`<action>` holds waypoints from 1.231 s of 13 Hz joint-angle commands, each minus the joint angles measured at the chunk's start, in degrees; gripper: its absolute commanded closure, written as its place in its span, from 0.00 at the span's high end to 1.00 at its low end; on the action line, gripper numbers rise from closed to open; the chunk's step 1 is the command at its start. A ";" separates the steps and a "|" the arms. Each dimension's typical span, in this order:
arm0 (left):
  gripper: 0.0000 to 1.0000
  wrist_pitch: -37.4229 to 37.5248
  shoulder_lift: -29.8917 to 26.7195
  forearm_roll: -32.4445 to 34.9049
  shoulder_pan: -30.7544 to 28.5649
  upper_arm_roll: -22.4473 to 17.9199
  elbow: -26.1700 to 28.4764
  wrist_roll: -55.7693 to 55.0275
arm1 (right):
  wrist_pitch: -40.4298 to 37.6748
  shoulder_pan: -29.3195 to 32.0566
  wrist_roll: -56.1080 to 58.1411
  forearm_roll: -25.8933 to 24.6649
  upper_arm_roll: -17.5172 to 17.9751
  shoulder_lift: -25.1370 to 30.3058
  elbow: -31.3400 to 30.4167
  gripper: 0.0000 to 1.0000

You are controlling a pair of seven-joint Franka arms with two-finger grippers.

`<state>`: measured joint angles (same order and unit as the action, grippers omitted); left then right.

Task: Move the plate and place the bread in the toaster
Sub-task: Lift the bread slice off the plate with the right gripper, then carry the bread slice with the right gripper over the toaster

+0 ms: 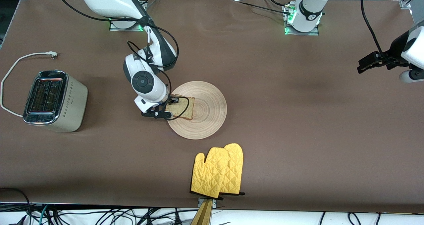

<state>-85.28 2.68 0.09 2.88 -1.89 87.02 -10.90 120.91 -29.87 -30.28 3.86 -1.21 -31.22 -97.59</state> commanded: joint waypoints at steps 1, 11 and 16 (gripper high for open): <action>1.00 0.99 0.75 0.17 -0.86 -0.05 -2.21 1.32 | -6.80 -0.19 0.39 -2.10 -2.20 1.33 4.41 0.00; 1.00 0.99 0.75 0.35 -0.95 -0.05 -2.21 1.23 | -31.58 -0.02 16.89 -11.15 -19.24 10.47 10.23 0.00; 1.00 0.99 0.75 0.61 -0.95 -0.05 -2.21 1.23 | -35.13 -0.11 34.30 -18.18 -31.99 11.18 10.49 0.00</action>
<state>-85.27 2.72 0.09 2.18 -2.06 86.54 -10.87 87.30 -29.38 -0.64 -12.19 -29.89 -20.64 -87.59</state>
